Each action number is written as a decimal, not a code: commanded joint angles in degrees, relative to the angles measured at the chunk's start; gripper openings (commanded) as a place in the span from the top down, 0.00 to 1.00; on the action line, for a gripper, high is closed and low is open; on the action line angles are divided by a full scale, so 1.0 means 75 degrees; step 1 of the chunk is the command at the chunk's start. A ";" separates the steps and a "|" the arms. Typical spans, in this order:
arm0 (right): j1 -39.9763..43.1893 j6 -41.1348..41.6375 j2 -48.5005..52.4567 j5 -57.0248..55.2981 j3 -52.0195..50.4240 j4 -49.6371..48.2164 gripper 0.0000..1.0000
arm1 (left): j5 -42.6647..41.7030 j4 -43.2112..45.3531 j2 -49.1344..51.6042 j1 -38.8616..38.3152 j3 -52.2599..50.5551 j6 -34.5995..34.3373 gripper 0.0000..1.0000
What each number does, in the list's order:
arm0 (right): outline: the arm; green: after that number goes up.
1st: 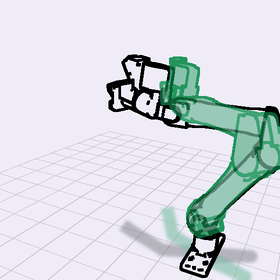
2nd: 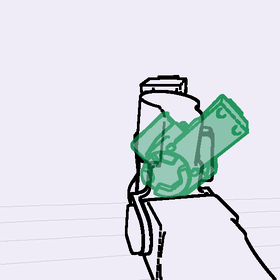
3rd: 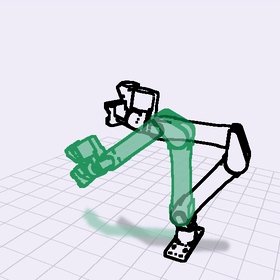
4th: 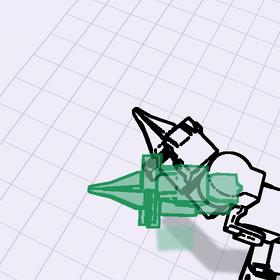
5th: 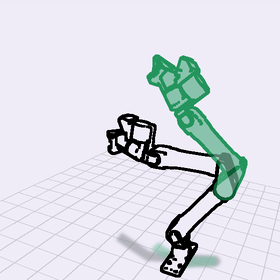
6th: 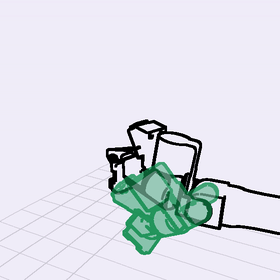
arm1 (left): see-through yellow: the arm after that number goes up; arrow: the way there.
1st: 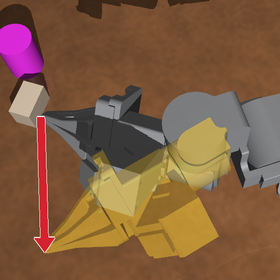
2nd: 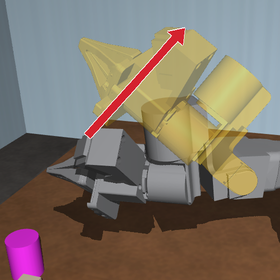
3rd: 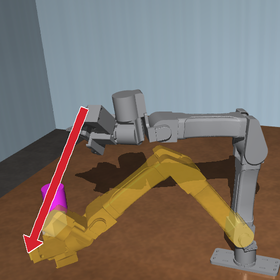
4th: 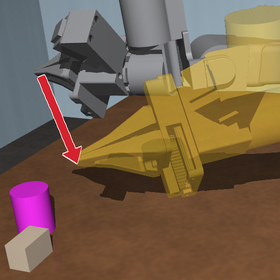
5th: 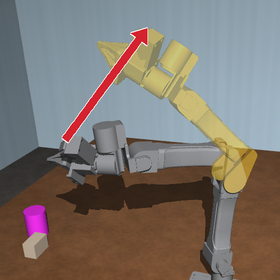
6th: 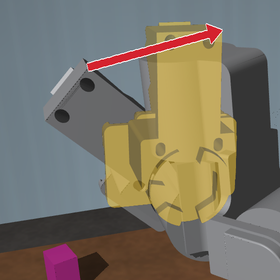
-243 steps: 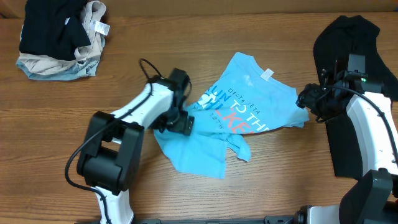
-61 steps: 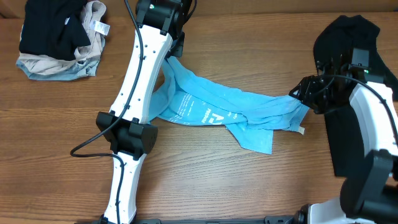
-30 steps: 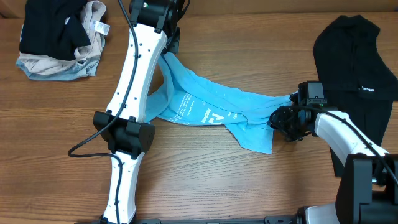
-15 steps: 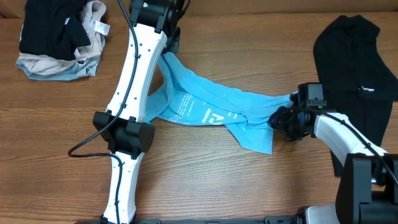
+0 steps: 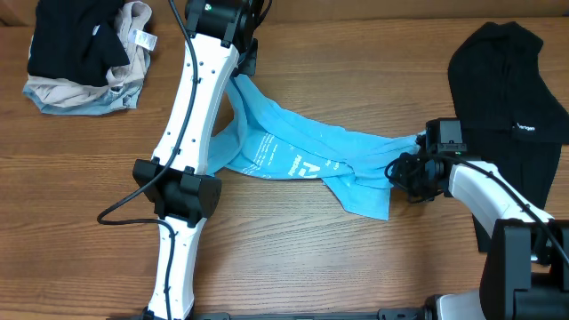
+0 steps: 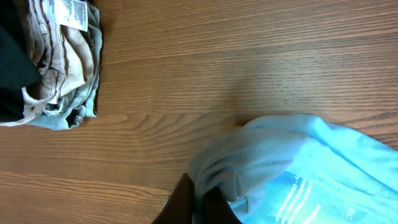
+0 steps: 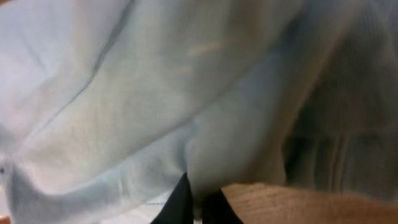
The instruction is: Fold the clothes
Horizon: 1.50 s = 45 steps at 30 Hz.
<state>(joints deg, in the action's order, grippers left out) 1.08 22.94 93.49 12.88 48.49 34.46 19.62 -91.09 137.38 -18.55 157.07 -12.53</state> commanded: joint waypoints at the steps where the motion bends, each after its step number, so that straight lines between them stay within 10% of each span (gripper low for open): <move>1: -0.0020 -0.0023 -0.0108 -0.0082 0.0300 0.0227 0.96 | -0.0023 0.0020 -0.0111 0.0035 0.0079 -0.0102 0.96; 19: 0.1023 -0.0930 -0.2215 -0.0466 0.3905 0.3416 0.96 | -0.0023 0.0122 -0.2661 0.1023 0.0096 -0.0047 0.96; 34: 0.1195 -0.1040 -0.2110 -0.0458 0.3777 0.4092 0.96 | -0.0705 0.0160 -0.3217 0.1320 0.0079 -0.0044 0.96; 37: 0.1195 -0.1052 -0.2092 -0.0458 0.3777 0.4106 0.75 | -0.0766 0.0160 -0.3217 0.1314 0.0079 -0.0044 0.96; 40: 0.1192 -0.1064 -0.2084 -0.0455 0.3777 0.4103 0.96 | -0.0766 0.0157 -0.3217 0.1317 0.0079 -0.0044 0.96; 45: 0.1192 -0.1061 -0.2084 -0.0437 0.3777 0.4051 0.96 | -0.0810 0.0160 -0.3217 0.1314 0.0079 -0.0047 0.96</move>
<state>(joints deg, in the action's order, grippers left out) 9.76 15.20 77.73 10.02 77.06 65.25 14.06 -90.39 113.16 -8.62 157.47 -12.53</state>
